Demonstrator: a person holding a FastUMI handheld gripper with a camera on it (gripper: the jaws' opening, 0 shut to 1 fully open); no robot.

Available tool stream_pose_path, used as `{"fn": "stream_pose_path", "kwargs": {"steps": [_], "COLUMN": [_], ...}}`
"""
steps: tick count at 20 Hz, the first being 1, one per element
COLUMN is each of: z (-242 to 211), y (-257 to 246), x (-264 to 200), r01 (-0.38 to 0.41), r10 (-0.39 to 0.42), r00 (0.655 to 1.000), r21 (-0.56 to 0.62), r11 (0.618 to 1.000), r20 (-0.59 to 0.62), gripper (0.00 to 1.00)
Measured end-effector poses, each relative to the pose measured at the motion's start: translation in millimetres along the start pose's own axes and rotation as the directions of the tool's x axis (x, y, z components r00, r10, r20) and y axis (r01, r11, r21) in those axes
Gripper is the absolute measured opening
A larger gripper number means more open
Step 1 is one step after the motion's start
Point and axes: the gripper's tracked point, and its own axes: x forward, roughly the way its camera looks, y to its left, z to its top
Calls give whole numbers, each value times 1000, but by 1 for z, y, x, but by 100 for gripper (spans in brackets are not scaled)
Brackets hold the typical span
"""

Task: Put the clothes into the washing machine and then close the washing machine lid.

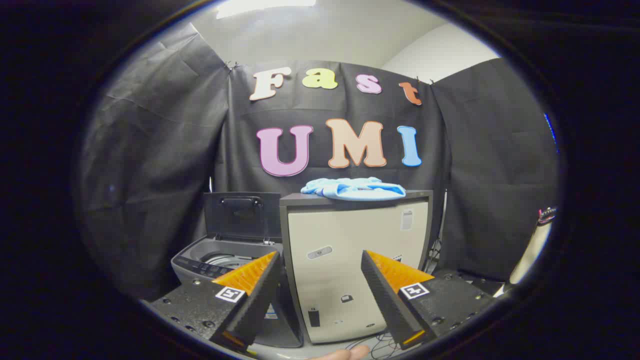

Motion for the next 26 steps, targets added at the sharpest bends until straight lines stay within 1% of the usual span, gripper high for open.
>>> {"fn": "stream_pose_path", "kwargs": {"steps": [10, 16, 20, 24, 25, 26], "z": [3, -3, -2, 19, 25, 28], "y": [-1, -1, -5, -16, -19, -17], "x": [0, 11, 21, 34, 39, 44], "r01": [1, -1, 20, 62, 66, 48], "r10": [-1, 1, -20, -62, -66, -48], "r00": [1000, 1000, 1000, 998, 998, 999], "r21": [1, 15, 24, 27, 12, -16], "r11": [1000, 1000, 1000, 998, 998, 999], "r20": [8, -6, -16, 12, 13, -2], "gripper": [97, 97, 97, 97, 97, 97]}}
